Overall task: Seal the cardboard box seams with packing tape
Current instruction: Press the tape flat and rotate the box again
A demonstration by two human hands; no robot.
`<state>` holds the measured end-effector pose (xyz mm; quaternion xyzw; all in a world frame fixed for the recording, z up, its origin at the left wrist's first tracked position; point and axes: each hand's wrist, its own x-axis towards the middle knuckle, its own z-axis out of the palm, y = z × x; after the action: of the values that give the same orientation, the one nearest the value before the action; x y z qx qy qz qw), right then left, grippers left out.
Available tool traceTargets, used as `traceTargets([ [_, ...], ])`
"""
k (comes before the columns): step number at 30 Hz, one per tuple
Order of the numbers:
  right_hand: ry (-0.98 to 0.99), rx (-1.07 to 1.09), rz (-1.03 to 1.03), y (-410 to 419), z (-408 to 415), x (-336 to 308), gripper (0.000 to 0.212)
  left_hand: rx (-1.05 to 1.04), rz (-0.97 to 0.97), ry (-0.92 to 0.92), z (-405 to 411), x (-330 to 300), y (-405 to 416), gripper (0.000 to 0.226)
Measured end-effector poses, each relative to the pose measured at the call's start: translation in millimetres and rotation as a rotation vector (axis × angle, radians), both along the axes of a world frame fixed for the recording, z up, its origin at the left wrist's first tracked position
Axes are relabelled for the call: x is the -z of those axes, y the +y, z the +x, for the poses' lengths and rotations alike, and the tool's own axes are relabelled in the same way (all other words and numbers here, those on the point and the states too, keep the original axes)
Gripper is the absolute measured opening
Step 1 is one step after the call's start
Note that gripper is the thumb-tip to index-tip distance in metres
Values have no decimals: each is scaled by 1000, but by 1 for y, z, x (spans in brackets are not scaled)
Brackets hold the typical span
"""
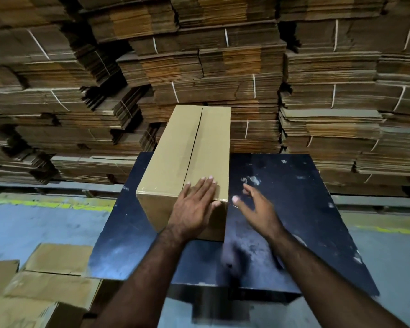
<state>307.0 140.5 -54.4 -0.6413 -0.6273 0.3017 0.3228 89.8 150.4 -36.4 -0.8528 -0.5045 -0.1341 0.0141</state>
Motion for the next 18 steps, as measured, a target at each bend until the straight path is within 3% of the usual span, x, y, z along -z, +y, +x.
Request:
traceTargets([
  [2,398,124,-143,2,-2,-6,64,29,35,-30,24,2,-3,61],
  [4,616,175,-298,-1,-4,-15,49,7,75,-71,40,9,-3,56],
  [12,789,168,-331,1,-18,-25,16,-12,91,-85,42,17,0,63],
  [18,782,139,-375,4,-21,-21,12,33,55,-303,37,14,0,61],
])
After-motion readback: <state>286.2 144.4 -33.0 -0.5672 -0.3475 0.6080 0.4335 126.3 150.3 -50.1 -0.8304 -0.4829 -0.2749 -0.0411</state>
